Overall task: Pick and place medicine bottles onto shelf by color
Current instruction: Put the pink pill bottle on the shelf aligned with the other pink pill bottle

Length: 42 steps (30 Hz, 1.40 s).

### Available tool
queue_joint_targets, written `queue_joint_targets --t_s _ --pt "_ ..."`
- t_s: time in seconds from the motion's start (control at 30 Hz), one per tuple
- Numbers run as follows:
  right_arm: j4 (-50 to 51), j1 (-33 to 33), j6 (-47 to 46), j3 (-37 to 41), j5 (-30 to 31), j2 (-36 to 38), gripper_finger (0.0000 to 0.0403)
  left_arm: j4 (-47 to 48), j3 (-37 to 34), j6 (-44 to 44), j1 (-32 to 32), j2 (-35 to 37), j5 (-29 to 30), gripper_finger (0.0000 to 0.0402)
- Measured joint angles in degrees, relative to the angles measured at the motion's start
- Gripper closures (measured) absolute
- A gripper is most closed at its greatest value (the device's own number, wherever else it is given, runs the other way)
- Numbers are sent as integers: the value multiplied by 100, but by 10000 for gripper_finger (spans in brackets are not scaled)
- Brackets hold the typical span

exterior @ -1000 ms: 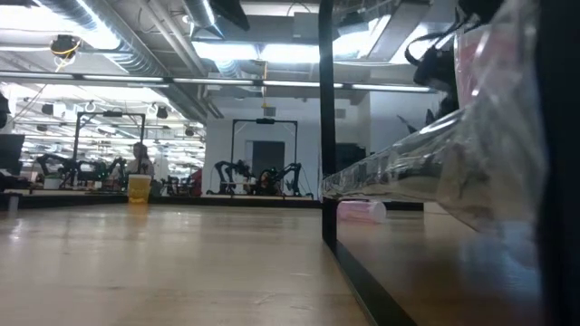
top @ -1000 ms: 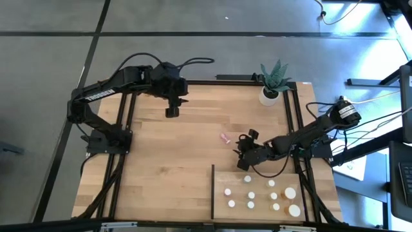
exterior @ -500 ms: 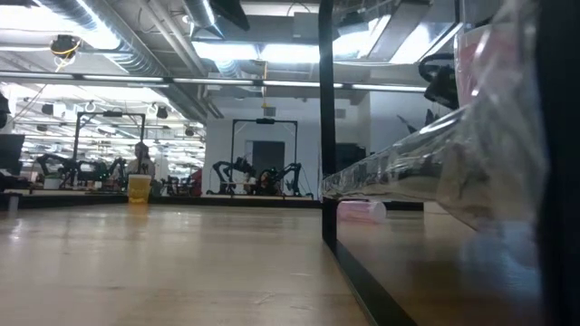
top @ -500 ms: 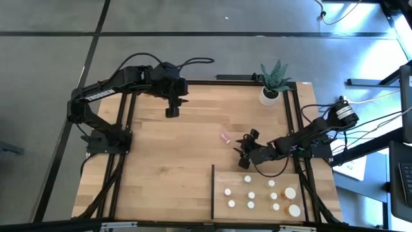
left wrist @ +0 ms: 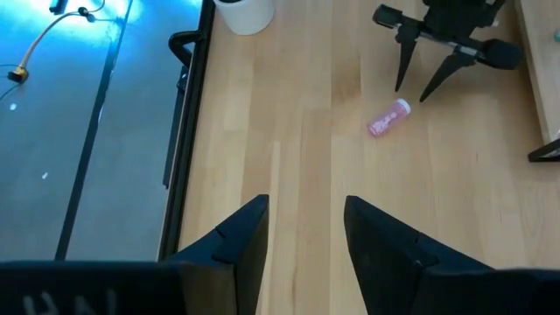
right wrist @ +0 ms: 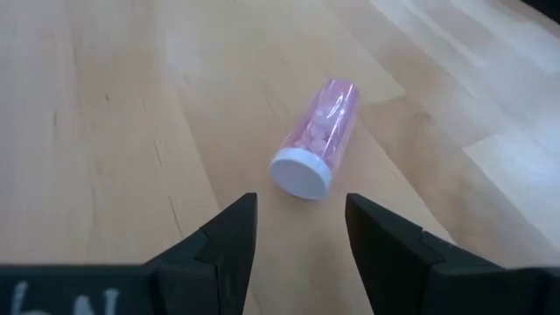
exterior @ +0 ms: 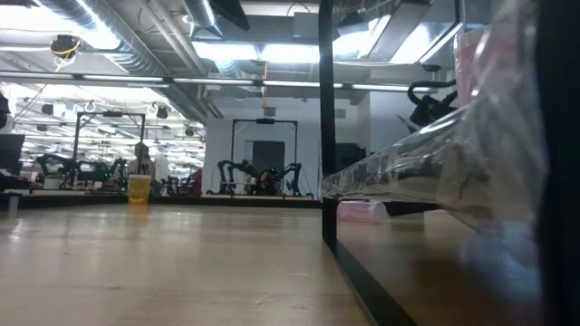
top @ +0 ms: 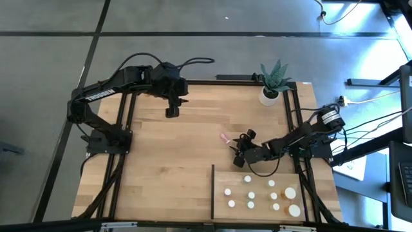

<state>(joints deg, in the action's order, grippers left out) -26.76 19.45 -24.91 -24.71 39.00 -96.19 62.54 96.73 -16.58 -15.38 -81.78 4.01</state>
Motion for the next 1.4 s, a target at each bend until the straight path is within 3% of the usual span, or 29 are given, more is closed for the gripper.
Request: queue_joint_targets --t_s 0.3,0.63,1.4 --pt "-879 -23 -32 -9 53 -668 224 0 0 -4 0 0 0 259" --pt "-944 -19 -62 -397 465 -1146 224 1 0 -7 0 -1 0 259" --pt "-888 -23 -804 -522 1085 -1259 232 199 -2 -9 0 -2 -2 259"
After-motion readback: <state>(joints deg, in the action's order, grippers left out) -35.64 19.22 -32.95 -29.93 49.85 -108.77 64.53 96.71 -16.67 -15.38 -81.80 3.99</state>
